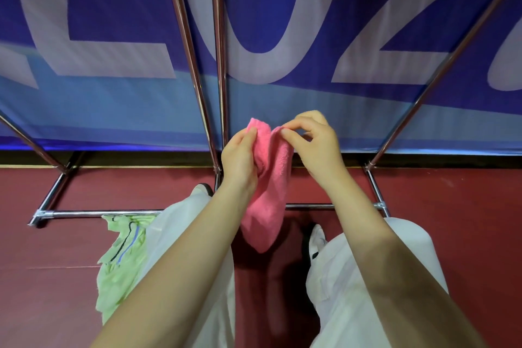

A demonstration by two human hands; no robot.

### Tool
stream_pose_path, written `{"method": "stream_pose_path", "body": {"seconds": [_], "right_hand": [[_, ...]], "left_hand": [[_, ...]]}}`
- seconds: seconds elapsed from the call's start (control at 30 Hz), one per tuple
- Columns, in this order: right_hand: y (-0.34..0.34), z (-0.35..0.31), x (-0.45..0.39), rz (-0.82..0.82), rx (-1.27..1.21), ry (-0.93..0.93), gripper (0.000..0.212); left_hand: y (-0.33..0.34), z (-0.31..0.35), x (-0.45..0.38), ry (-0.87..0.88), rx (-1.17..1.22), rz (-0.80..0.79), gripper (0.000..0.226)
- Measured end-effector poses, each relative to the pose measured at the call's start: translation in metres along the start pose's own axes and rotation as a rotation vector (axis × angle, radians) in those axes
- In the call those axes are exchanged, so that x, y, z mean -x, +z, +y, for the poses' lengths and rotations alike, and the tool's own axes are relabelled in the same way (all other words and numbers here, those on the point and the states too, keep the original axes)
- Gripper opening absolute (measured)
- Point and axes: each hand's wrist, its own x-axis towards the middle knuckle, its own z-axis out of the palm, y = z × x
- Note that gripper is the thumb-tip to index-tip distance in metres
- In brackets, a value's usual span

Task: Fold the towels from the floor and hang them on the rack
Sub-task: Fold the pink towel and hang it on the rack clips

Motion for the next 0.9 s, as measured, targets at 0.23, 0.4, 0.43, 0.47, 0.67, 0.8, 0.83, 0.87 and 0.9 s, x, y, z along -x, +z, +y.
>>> {"method": "stream_pose_path", "body": {"seconds": [0.23,0.4,0.43,0.47,0.67,0.8,0.83,0.87,0.9], "right_hand": [[0.013,-0.003,-0.003,-0.088,-0.178,0.13,0.019],[0.02,-0.003,-0.005,-0.013,-0.245,0.162,0.017],[0.022,-0.002,-0.005,0.005,-0.266,0.179,0.016],[0.023,-0.002,-0.006,0.023,-0.285,0.195,0.015],[0.034,-0.004,-0.007,0.108,-0.353,0.308,0.021],[0.042,-0.005,-0.006,0.126,-0.405,0.387,0.023],[0.044,-0.006,-0.005,0.129,-0.404,0.393,0.024],[0.045,-0.007,-0.005,0.13,-0.401,0.399,0.024],[0.046,-0.008,-0.005,0.128,-0.405,0.405,0.024]], "left_hand": [[0.009,-0.005,0.004,0.043,0.139,-0.05,0.02],[0.014,-0.013,0.008,0.062,0.19,-0.126,0.03],[0.014,-0.013,0.01,0.067,0.192,-0.132,0.028],[0.015,-0.013,0.011,0.068,0.186,-0.128,0.025],[0.012,-0.017,0.014,0.066,0.176,-0.118,0.024],[0.009,-0.016,0.017,0.056,0.196,-0.104,0.039],[0.008,-0.017,0.017,0.058,0.209,-0.1,0.037],[0.007,-0.017,0.017,0.057,0.227,-0.091,0.033],[0.007,-0.016,0.018,0.052,0.246,-0.082,0.028]]}}
